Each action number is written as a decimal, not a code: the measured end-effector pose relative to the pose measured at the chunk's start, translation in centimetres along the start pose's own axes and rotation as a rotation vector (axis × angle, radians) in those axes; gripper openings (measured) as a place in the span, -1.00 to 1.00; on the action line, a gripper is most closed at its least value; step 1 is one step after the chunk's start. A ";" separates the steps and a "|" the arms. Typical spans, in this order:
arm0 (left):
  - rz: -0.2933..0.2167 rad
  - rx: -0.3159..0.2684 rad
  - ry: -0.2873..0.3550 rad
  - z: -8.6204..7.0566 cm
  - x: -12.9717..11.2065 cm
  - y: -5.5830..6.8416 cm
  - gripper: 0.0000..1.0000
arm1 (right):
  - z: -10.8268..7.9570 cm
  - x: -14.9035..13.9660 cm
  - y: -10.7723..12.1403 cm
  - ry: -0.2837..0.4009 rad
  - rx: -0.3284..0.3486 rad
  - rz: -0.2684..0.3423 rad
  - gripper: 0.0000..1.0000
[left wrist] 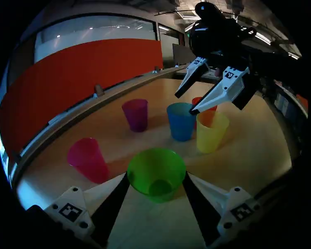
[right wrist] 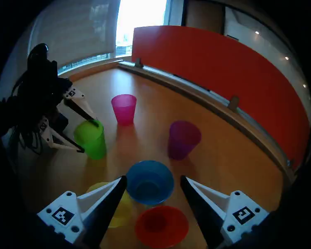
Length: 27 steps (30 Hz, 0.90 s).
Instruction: Pour water
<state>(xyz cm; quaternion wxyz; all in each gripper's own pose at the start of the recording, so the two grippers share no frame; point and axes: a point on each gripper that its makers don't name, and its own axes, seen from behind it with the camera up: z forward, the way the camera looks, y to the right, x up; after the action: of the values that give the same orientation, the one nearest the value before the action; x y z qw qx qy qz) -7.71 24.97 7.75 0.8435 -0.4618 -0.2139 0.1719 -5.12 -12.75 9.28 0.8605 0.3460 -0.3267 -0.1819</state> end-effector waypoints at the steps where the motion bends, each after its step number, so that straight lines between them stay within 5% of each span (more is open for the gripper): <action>1: 0.000 0.000 0.000 0.0 0.0 0.0 0.75 | 0.0 0.0 0.0 0.000 0.001 0.000 1.00; 27: 0.018 0.017 0.032 -1.4 0.8 0.0 0.72 | 0.7 -0.3 -0.6 -0.044 0.003 -0.002 1.00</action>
<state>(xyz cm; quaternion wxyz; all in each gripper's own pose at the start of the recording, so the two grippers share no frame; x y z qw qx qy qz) -6.33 24.33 7.26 0.8490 -0.4593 -0.1950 0.1739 -5.82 -13.34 9.12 0.8524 0.3437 -0.3455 -0.1895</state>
